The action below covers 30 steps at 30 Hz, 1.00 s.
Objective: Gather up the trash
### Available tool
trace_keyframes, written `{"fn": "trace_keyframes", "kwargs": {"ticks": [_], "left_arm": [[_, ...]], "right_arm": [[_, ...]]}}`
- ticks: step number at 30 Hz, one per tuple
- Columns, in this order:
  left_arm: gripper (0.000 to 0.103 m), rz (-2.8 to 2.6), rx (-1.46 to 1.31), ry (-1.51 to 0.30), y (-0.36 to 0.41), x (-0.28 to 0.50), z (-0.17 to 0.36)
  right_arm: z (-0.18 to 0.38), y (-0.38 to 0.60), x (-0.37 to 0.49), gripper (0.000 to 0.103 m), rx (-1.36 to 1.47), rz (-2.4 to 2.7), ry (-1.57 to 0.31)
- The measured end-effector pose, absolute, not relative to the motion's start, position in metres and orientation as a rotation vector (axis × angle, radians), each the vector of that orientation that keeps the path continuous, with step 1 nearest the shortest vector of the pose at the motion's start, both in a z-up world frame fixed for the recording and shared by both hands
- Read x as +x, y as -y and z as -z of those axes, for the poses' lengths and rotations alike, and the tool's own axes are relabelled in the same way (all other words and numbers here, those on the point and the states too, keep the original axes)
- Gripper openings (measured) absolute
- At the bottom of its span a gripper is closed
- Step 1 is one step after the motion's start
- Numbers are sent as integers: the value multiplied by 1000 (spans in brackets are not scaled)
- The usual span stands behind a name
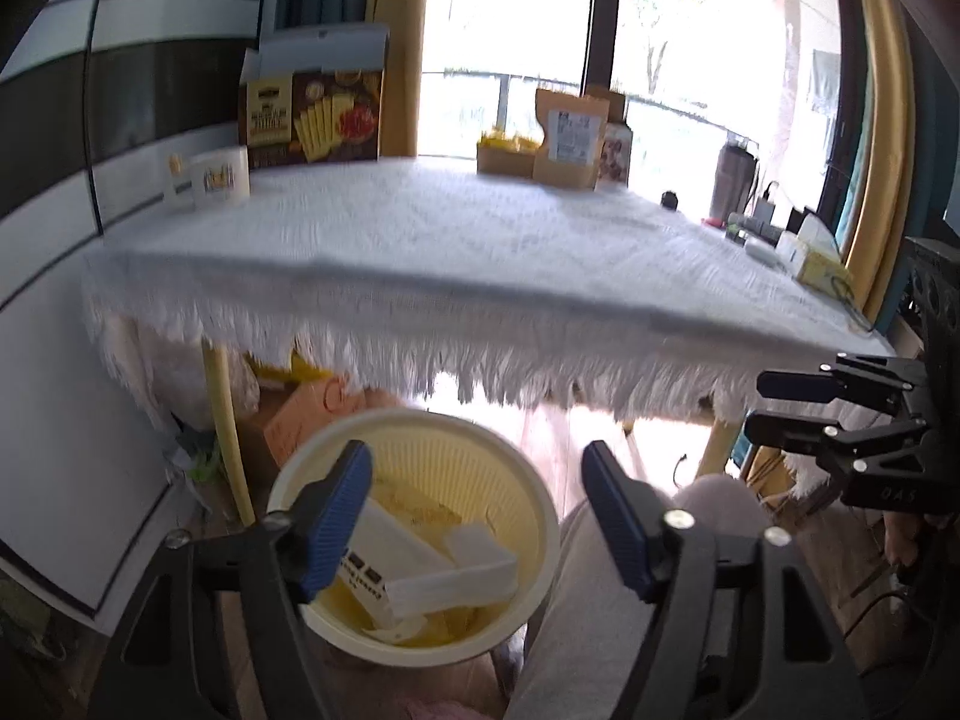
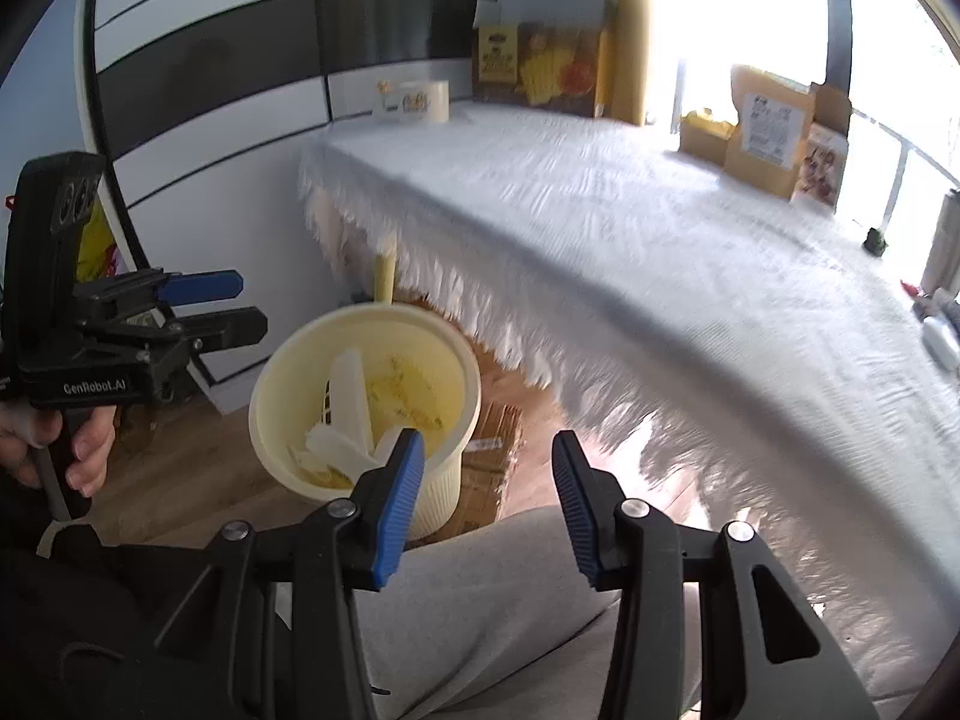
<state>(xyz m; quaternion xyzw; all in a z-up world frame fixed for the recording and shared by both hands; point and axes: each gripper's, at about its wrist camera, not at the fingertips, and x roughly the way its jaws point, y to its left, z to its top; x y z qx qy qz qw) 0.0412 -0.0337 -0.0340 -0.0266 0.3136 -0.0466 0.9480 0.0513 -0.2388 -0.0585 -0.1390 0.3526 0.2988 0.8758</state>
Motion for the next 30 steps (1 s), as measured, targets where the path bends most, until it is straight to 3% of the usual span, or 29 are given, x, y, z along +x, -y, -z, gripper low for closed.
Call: {"fn": "trace_keyframes", "kwargs": {"ticks": [4, 6, 11, 13, 15, 17, 30], "left_arm": [[86, 80, -47, -562, 39, 33, 14], [87, 84, -42, -536, 40, 30, 5], [87, 93, -24, -495, 43, 24, -12], [87, 96, -24, -460, 43, 19, -19], [90, 85, -23, -412, 43, 15, -26], [94, 61, -21, -368, 41, 12, -33], [99, 142, 16, -234, 41, -6, -55]], "right_arm": [[38, 247, 45, 43, -280, -609, -688], [28, 251, 40, 51, -270, -600, -660], [5, 258, 29, 55, -247, -595, -601], [-5, 260, 24, 62, -234, -589, -576], [-13, 262, 20, 78, -216, -574, -552], [-24, 263, 14, 83, -196, -565, -521], [-65, 255, -10, 92, -144, -535, -383]]}}
